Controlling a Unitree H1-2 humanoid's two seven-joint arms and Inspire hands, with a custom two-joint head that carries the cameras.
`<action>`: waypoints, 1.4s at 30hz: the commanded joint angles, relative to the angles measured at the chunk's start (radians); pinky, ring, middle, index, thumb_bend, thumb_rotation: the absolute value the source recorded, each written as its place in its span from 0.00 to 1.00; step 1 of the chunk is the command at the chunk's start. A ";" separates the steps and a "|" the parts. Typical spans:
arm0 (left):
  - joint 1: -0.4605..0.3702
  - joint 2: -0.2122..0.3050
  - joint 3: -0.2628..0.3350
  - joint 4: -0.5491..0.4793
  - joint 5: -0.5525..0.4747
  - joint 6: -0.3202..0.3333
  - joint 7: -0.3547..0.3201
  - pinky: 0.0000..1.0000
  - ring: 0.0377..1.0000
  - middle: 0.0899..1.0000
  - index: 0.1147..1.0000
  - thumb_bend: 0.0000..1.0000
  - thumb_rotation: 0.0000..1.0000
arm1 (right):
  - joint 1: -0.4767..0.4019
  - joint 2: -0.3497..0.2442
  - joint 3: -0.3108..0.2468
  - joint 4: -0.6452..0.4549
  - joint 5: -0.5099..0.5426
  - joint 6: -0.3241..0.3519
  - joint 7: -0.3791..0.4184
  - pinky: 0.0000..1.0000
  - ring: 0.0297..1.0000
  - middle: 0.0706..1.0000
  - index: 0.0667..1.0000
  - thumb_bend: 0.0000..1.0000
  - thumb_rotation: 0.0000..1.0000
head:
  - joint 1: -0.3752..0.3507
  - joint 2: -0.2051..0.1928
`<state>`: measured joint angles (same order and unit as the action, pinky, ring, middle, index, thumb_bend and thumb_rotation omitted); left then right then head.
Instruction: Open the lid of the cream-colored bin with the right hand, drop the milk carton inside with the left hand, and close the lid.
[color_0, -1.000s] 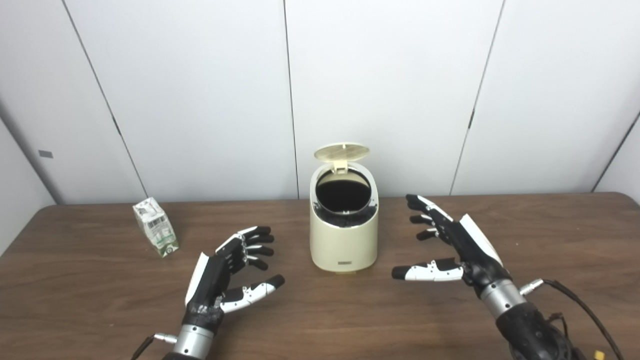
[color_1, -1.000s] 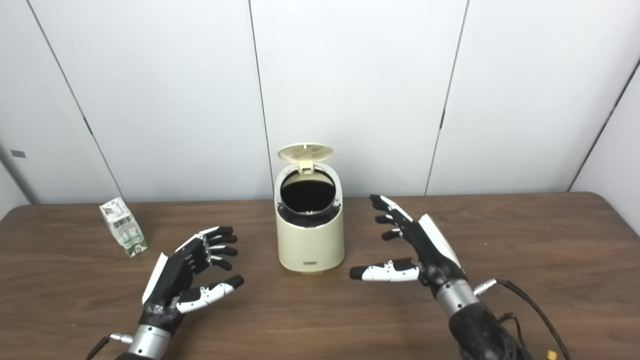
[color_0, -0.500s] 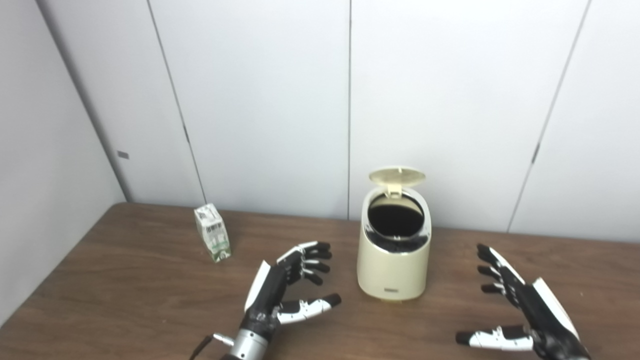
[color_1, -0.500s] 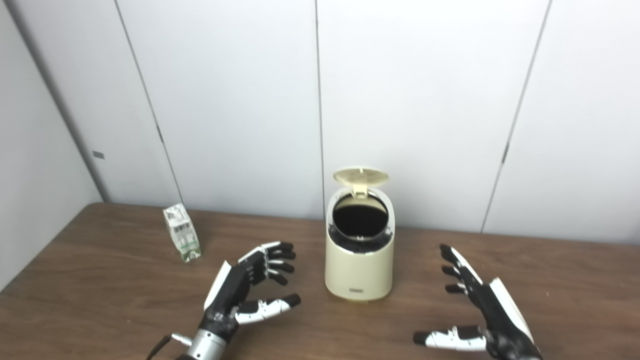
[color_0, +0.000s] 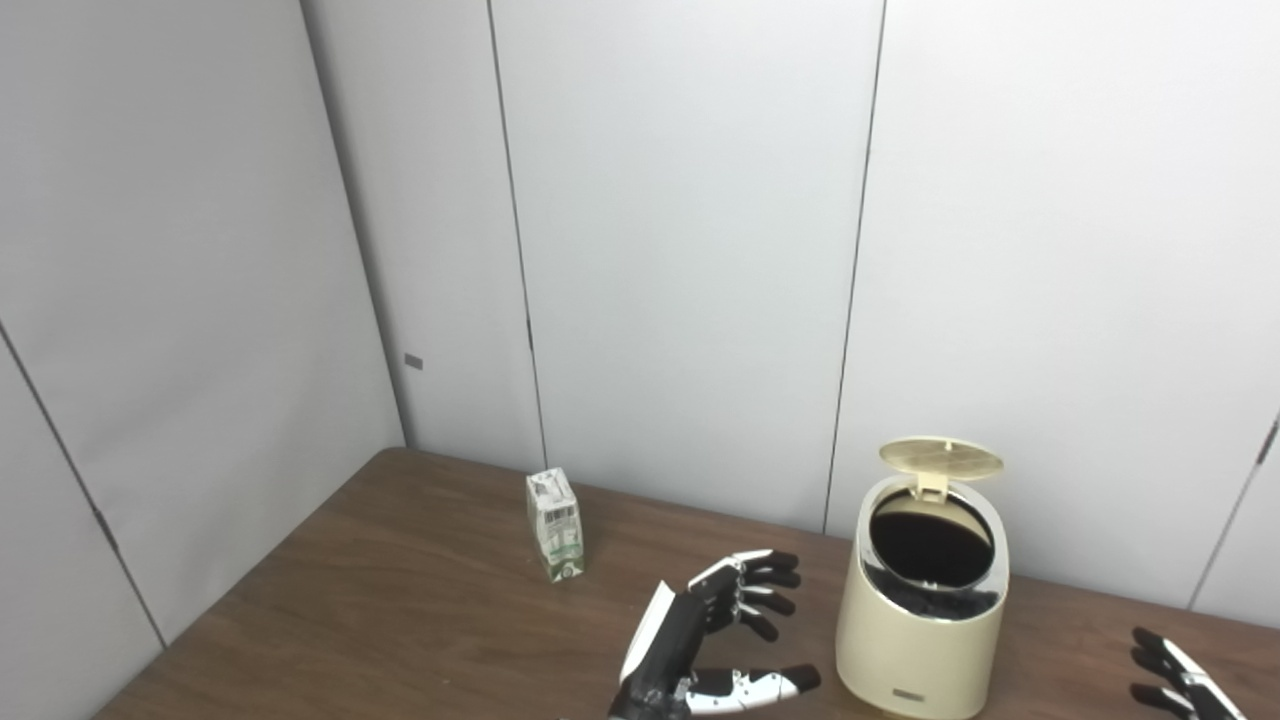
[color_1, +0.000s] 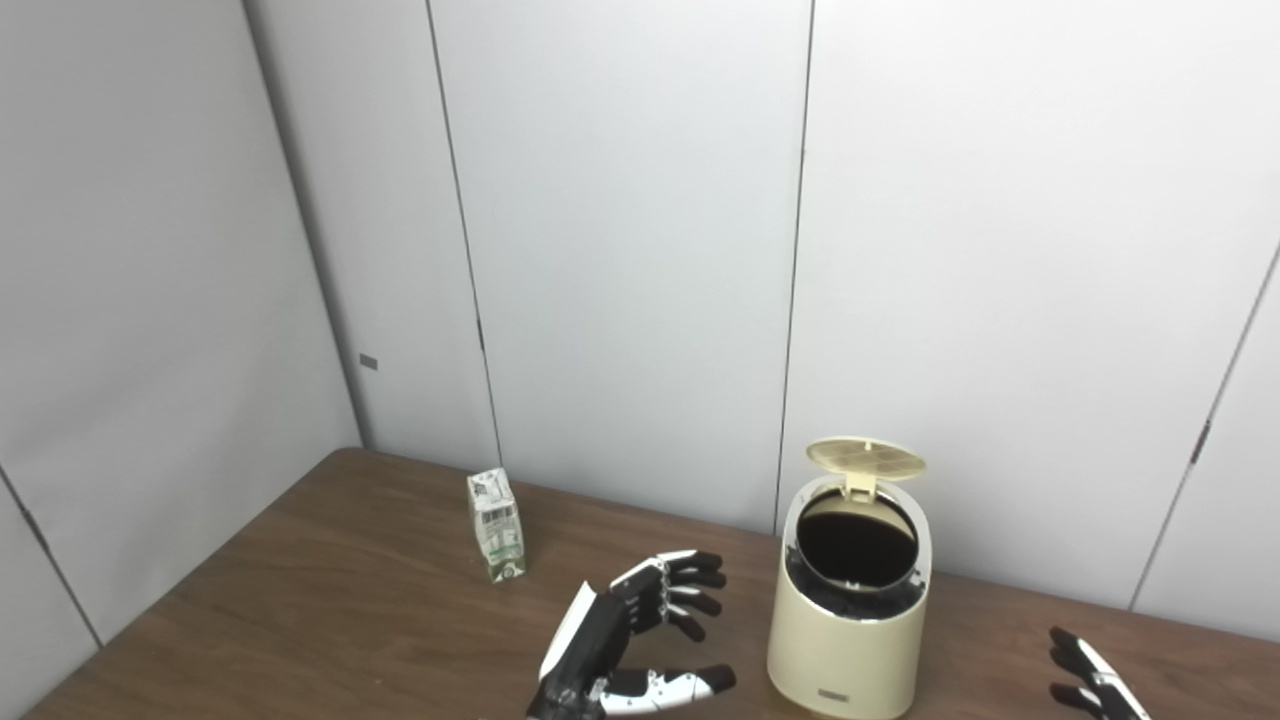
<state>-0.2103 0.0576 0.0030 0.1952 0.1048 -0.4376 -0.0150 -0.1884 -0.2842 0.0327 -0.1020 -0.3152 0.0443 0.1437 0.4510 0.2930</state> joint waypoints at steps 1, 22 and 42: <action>-0.012 0.054 0.034 -0.062 -0.004 0.001 0.011 0.56 0.64 0.71 0.76 0.71 0.08 | -0.031 -0.017 -0.008 -0.039 0.004 -0.026 -0.012 0.61 0.81 0.90 0.92 0.90 0.30 | 0.001 0.000; -0.086 0.312 0.216 -0.262 -0.012 0.208 0.015 0.57 0.64 0.67 0.72 0.72 0.02 | -0.045 -0.026 0.003 -0.026 0.005 -0.035 -0.009 0.54 0.79 0.90 0.92 0.86 0.29 | 0.017 0.009; -0.207 0.393 0.239 0.086 -0.009 0.017 0.050 0.94 0.89 0.85 0.84 0.83 0.18 | -0.047 -0.043 -0.004 -0.024 0.010 -0.007 0.010 0.41 0.71 0.87 0.90 0.90 0.33 | 0.013 0.020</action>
<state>-0.3665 0.4175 0.2377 0.2847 0.1042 -0.3754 0.0246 -0.2031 -0.3056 0.0398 -0.0948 -0.3132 0.0467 0.1605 0.4648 0.3145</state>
